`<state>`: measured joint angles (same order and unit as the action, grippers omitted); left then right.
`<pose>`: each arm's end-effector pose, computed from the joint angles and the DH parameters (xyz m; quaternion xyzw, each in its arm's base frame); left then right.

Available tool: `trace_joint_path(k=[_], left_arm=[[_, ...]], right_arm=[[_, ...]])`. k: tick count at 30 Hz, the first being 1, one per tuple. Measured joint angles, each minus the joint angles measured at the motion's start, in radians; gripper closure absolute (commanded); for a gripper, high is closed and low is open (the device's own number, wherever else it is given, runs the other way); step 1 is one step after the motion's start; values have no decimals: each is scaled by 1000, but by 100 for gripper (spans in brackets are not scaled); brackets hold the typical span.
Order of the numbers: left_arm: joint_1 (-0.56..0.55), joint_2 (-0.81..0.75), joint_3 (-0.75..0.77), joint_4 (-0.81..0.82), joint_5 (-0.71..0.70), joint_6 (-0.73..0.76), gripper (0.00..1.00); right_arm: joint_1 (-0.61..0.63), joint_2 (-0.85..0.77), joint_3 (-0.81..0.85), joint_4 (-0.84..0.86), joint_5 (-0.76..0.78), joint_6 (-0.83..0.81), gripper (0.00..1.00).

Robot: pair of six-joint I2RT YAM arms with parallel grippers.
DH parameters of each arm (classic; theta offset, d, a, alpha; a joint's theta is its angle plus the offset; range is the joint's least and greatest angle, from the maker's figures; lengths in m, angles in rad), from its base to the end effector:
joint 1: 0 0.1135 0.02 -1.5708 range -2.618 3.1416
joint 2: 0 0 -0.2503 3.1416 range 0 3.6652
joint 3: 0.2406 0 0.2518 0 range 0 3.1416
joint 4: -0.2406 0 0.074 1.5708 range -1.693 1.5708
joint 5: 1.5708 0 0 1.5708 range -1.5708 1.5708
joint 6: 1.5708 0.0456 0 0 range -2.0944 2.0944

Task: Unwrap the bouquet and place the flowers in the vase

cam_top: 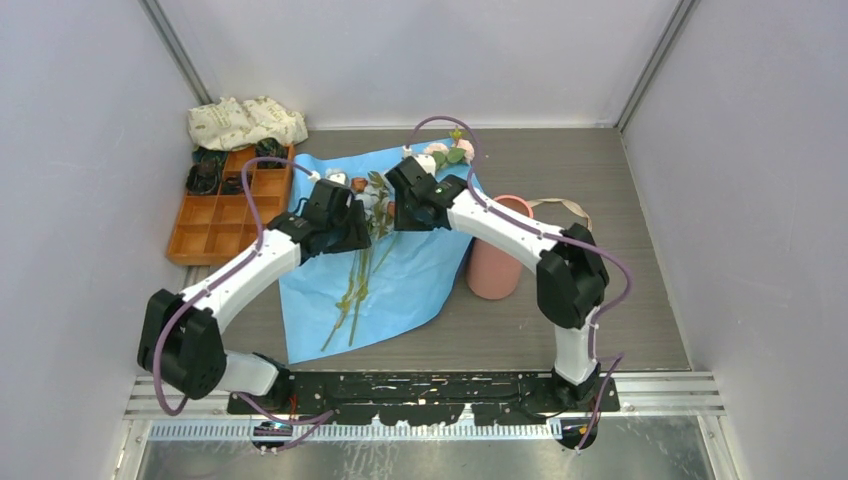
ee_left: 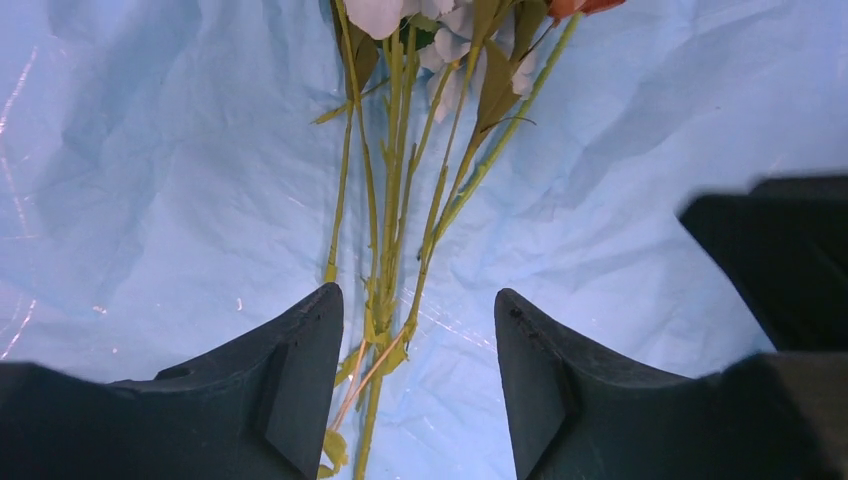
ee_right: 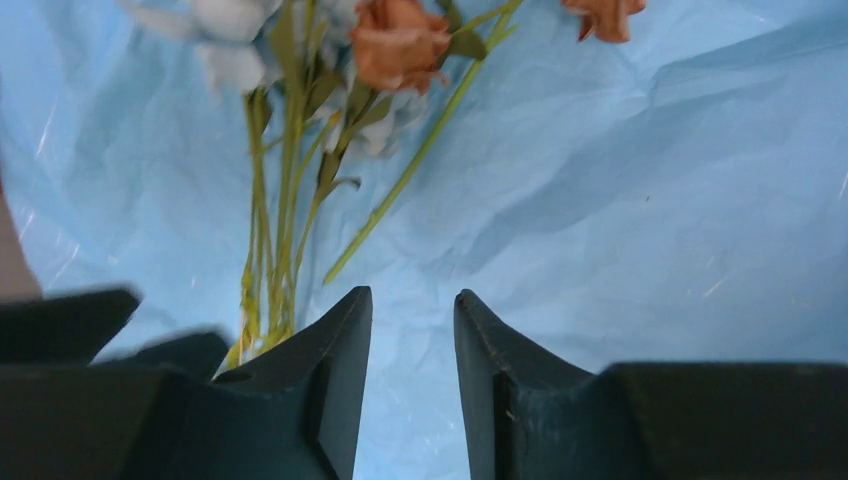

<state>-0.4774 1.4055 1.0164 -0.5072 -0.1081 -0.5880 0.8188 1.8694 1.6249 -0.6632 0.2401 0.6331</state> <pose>0.2708 -0.1346 0.2299 -0.0699 0.9399 -0.1239 0.3105 0.2936 0.2980 0.2585 -0.0482 0.9383 0.1298 0.3169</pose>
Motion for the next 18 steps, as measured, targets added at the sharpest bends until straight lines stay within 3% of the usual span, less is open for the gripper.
trace_joint_path(k=[3,9,18], left_arm=[[0,-59,0,-6,-3,5,42],[0,-182,0,-33,-24,21,43],[0,-237,-38,-60,-32,28,43]], right_arm=[[-51,84,60,-18,-23,24,66],[-130,207,126,-33,-43,78,66],[-174,356,261,-53,-45,131,64]])
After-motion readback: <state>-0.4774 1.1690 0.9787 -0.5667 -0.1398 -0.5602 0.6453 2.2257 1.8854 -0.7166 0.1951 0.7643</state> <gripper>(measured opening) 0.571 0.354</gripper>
